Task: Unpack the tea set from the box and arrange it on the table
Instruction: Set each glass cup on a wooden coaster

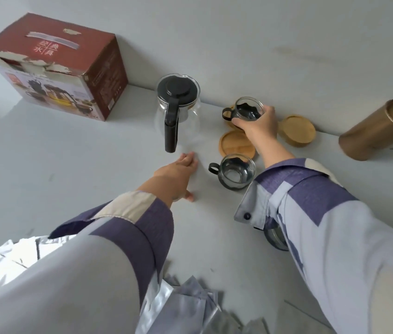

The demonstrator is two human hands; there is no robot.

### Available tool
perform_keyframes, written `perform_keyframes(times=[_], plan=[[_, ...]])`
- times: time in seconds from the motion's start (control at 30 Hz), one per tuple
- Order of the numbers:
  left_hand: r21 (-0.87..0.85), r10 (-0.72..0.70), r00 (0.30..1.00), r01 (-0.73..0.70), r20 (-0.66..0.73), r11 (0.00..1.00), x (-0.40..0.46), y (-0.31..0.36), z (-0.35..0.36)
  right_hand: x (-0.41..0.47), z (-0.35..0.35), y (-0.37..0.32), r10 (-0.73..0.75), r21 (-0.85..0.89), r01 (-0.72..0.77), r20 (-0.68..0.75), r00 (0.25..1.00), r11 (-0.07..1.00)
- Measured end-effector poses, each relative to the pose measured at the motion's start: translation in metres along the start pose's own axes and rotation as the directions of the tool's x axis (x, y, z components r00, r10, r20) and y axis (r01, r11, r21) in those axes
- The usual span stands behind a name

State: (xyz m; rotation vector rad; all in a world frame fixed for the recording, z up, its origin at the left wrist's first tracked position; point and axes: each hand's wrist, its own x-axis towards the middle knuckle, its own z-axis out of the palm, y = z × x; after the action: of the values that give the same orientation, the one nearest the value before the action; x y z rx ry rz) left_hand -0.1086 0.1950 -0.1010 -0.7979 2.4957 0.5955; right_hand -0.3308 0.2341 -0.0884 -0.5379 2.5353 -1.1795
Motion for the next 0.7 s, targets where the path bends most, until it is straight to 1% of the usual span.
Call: perform_keyframes(times=[0.1, 0.3, 0.4, 0.5, 0.6, 0.7], plan=[[-0.005, 0.000, 1.000, 0.000, -0.004, 1.000, 0.000, 0.000, -0.001, 0.009, 0.007, 0.000, 0.021, 0.016, -0.020, -0.020, 1.000, 1.000], [-0.008, -0.015, 1.000, 0.015, 0.001, 1.000, 0.001, 0.000, -0.001, 0.010, 0.012, 0.001, 0.040, -0.021, -0.040, 0.001, 0.999, 0.999], [0.003, -0.019, 1.000, 0.019, 0.009, 1.000, 0.001, -0.001, 0.000, 0.003, 0.004, -0.005, 0.082, -0.075, -0.082, 0.004, 0.997, 0.994], [0.025, -0.012, 1.000, 0.012, 0.006, 1.000, 0.000, -0.002, -0.001, -0.009, -0.007, -0.010, 0.072, -0.115, -0.074, -0.019, 0.997, 0.991], [0.046, -0.020, 1.000, 0.019, 0.014, 0.999, -0.001, -0.001, -0.003, -0.028, -0.018, -0.008, 0.073, -0.061, -0.071, 0.033, 0.997, 0.996], [0.072, -0.010, 1.000, 0.010, 0.010, 0.997, -0.002, -0.001, -0.004, -0.052, -0.027, -0.001, 0.072, 0.030, -0.076, 0.120, 0.990, 0.997]])
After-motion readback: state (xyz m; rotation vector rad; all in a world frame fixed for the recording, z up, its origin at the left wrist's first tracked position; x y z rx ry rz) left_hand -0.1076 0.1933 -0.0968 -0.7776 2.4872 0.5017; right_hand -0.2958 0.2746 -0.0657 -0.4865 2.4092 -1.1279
